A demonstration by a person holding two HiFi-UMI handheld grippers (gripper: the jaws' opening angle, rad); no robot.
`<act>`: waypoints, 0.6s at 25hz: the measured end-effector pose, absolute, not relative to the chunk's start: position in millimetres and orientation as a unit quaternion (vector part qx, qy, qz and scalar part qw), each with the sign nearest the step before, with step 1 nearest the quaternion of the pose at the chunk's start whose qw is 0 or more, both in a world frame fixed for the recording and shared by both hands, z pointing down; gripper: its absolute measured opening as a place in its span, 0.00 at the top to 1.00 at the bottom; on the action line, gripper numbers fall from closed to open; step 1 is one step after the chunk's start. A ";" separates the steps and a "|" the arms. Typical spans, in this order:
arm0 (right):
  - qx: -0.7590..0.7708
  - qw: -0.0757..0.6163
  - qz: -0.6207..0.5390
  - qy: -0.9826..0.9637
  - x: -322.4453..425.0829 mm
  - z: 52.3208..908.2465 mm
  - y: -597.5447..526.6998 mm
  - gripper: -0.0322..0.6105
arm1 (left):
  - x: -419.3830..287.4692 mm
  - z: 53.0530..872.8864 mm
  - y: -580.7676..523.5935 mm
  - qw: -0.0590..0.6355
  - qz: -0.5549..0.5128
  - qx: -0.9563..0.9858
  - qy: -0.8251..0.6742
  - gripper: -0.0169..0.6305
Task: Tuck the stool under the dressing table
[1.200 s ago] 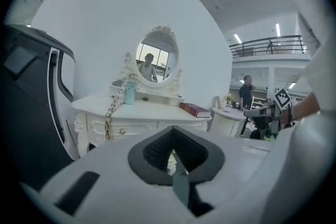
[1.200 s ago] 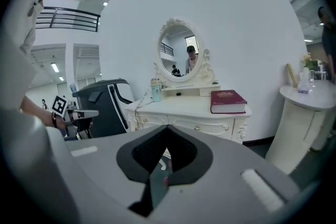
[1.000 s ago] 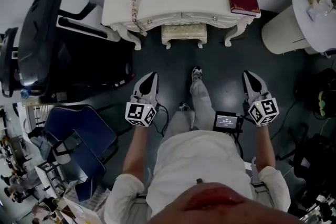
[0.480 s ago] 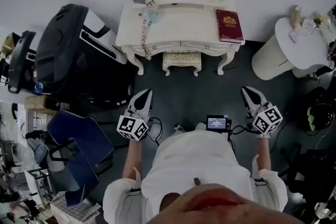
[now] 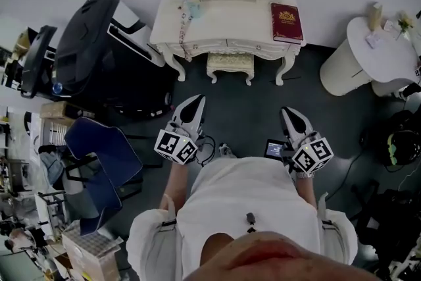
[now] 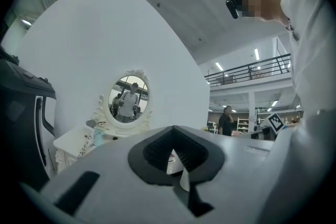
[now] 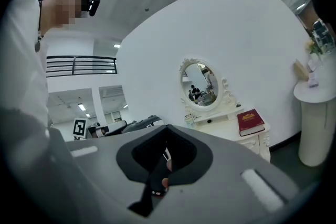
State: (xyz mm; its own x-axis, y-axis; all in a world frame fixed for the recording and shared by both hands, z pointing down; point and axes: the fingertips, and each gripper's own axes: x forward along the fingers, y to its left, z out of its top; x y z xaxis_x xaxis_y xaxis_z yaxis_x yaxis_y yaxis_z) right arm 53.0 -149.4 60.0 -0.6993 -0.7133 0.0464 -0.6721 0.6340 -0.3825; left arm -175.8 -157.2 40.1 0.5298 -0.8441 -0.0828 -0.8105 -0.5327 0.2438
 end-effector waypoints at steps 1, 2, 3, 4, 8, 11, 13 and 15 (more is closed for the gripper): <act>-0.376 0.051 -0.191 0.905 52.0 64.5 -142.2 0.94 | -163.2 39.8 -149.0 0.086 -0.087 0.872 -0.473 0.96; -0.368 0.044 -0.193 0.909 51.1 69.6 -135.4 0.94 | -151.8 41.2 -140.4 0.083 -0.076 0.874 -0.473 0.96; -0.360 0.035 -0.193 0.912 50.7 74.9 -129.0 0.94 | -142.2 44.1 -131.8 0.084 -0.065 0.873 -0.476 0.96; -0.352 0.025 -0.192 0.916 51.3 79.7 -123.1 0.94 | -134.2 48.2 -123.2 0.088 -0.058 0.871 -0.480 0.96; -0.331 0.002 -0.195 0.923 56.5 92.9 -102.3 0.94 | -118.3 65.0 -91.0 0.121 -0.053 0.861 -0.492 0.96; -0.331 -0.004 -0.192 0.924 49.8 95.2 -90.6 0.94 | -124.9 68.0 -75.9 0.120 -0.047 0.861 -0.492 0.96; -0.341 -0.007 -0.183 0.922 42.6 92.3 -82.2 0.94 | -134.0 69.3 -70.2 0.122 -0.056 0.862 -0.488 0.96; -0.355 -0.008 -0.173 0.919 34.6 89.0 -73.7 0.94 | -142.5 71.5 -67.4 0.125 -0.072 0.866 -0.478 0.96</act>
State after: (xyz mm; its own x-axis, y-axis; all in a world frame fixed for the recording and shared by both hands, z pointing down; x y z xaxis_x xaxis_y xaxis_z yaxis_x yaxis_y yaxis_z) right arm 34.6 -73.7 89.0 -0.7477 -0.6495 0.1383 -0.6552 0.6878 -0.3124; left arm -142.5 -67.4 71.5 0.5320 -0.8467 -0.0049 -0.8107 -0.5110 0.2856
